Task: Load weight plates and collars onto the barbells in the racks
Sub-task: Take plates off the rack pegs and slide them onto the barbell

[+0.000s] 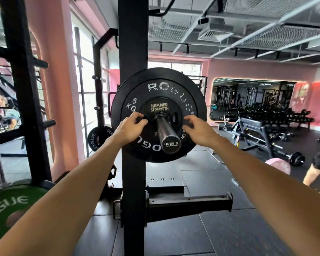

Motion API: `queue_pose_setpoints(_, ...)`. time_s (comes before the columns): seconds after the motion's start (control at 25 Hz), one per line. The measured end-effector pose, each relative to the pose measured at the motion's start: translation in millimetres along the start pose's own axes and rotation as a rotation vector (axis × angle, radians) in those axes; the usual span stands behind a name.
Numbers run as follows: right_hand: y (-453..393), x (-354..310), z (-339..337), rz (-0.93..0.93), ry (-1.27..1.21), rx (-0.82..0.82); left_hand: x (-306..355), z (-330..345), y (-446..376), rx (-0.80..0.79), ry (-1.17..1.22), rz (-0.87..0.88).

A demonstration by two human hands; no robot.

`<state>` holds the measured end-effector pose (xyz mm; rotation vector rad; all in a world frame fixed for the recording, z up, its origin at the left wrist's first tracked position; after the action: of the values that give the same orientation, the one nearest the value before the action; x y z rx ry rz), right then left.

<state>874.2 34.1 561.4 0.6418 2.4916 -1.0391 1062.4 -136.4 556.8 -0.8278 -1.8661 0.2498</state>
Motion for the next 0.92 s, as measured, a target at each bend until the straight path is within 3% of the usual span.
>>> queue_pose_setpoints(0.4,-62,10,46,0.001,0.029,-0.07,-36,50,-70,-0.084,-0.077,-0.007)
queue_pose_setpoints(0.6,-72,12,69,0.036,0.01,-0.121,-42,78,-77,-0.175,0.108,-0.093)
queue_pose_setpoints(0.76,-73,21,80,0.096,-0.046,-0.124,-40,88,-77,-0.131,0.32,-0.185)
queue_pose_setpoints(0.92,-73,20,88,0.121,-0.091,-0.112,-41,88,-79,-0.102,0.371,-0.201)
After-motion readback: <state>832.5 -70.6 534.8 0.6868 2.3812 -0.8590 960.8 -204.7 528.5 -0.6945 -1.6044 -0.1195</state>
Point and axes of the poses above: each hand's wrist, its own y-axis away from the middle knuckle, its own z-axis out of the palm, x = y × z, the point moved 4 cm from there along -y, towards the middle knuckle, and after that the axes turned 8 degrees about x, right-handed, at the moved point
